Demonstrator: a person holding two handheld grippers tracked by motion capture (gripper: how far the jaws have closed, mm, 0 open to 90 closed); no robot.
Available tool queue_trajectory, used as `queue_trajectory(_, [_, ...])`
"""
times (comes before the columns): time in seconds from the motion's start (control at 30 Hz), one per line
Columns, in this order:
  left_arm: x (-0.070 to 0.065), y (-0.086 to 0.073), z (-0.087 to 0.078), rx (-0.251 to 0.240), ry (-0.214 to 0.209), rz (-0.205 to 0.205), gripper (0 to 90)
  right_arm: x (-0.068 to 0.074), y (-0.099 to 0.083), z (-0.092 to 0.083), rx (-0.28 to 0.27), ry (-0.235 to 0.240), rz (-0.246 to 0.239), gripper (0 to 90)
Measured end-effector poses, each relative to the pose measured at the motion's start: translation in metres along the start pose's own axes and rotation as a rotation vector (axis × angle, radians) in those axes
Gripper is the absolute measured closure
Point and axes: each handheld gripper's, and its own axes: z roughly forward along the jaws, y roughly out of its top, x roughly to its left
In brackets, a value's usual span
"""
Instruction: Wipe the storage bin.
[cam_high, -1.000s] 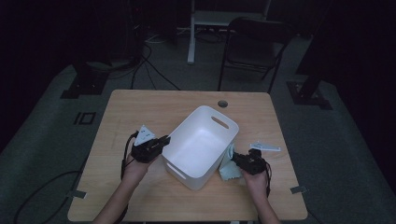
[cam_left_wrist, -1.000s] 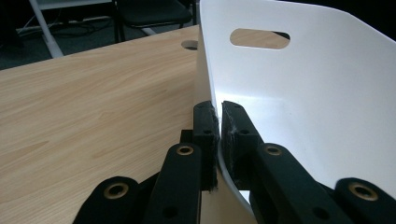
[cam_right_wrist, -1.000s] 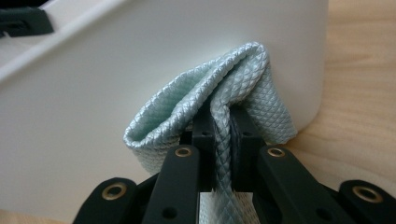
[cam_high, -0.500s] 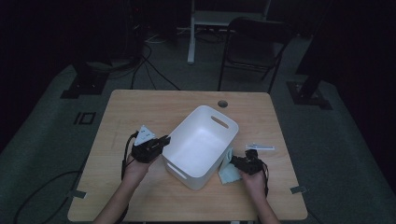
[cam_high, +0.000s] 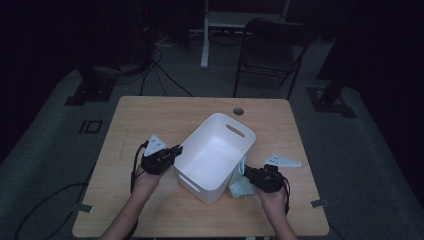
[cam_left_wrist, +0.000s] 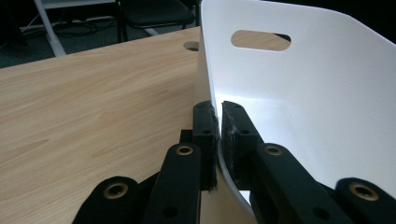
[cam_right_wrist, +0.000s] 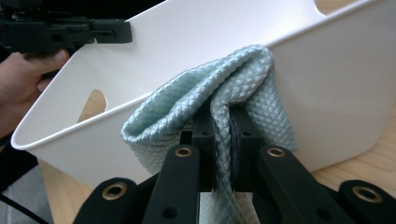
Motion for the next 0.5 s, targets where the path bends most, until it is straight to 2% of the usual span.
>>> queue_trajectory(0.1, [0.0,0.0,0.0,-0.001,-0.001,-0.004,84.6,-0.005,-0.005,0.005,0.031,-0.024,0.005,83.1])
queue_trajectory(0.17, [0.001,0.0,0.001,-0.001,-0.005,-0.007,84.5,-0.009,-0.008,0.008,0.036,-0.02,0.024,83.1])
queue_trajectory(0.3, [0.0,0.001,0.002,-0.002,-0.01,-0.008,84.4,-0.015,-0.012,0.011,0.05,-0.039,0.031,83.1])
queue_trajectory(0.5, [-0.001,0.001,0.002,0.0,-0.008,-0.003,84.3,-0.026,-0.02,0.018,0.077,-0.059,0.066,83.1])
